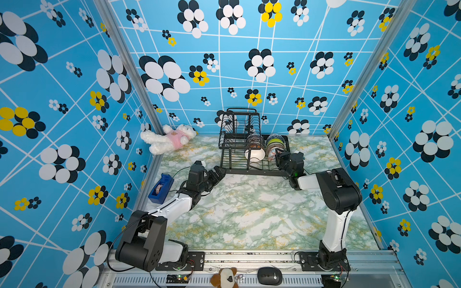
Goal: Load bowls into a dish rack
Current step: Place the bowl in the dish rack.
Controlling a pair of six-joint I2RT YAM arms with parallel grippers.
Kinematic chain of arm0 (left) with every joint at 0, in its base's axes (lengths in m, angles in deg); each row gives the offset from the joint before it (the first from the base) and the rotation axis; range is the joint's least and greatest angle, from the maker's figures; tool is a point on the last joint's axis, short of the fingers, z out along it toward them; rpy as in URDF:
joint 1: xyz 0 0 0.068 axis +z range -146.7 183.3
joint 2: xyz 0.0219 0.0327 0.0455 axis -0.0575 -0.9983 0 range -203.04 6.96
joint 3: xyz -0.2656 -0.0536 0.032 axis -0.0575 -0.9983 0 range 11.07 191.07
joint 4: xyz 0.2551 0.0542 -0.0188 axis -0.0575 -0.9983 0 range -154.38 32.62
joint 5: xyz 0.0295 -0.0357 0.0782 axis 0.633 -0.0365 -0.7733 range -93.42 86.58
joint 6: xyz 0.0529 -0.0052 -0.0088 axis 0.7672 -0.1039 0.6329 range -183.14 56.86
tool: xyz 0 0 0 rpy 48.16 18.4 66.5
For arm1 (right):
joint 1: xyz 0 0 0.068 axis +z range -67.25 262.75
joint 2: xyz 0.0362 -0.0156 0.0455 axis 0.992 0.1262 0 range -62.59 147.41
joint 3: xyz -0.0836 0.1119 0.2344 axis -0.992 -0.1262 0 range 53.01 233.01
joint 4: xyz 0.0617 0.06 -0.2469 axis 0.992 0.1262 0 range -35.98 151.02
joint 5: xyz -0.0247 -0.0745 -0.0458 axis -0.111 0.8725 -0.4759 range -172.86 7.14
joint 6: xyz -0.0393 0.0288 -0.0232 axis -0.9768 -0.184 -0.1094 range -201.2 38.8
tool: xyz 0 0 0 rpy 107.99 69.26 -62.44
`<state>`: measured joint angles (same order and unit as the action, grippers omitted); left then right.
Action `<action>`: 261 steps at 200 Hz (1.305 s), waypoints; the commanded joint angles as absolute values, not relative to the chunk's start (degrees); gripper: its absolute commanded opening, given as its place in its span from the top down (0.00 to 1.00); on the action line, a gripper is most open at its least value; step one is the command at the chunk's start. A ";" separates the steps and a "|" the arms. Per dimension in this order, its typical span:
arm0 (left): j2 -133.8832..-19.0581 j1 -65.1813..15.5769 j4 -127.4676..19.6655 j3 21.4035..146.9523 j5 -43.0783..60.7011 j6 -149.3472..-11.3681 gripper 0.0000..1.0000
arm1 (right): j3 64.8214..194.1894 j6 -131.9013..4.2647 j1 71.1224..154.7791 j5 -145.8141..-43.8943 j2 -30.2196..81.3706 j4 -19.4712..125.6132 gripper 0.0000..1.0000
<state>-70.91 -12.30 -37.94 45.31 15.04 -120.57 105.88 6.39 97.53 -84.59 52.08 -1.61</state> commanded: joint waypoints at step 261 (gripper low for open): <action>-68.83 -11.80 -39.53 44.36 14.96 -118.96 0.01 | 111.61 32.26 101.79 -73.13 45.77 22.03 0.70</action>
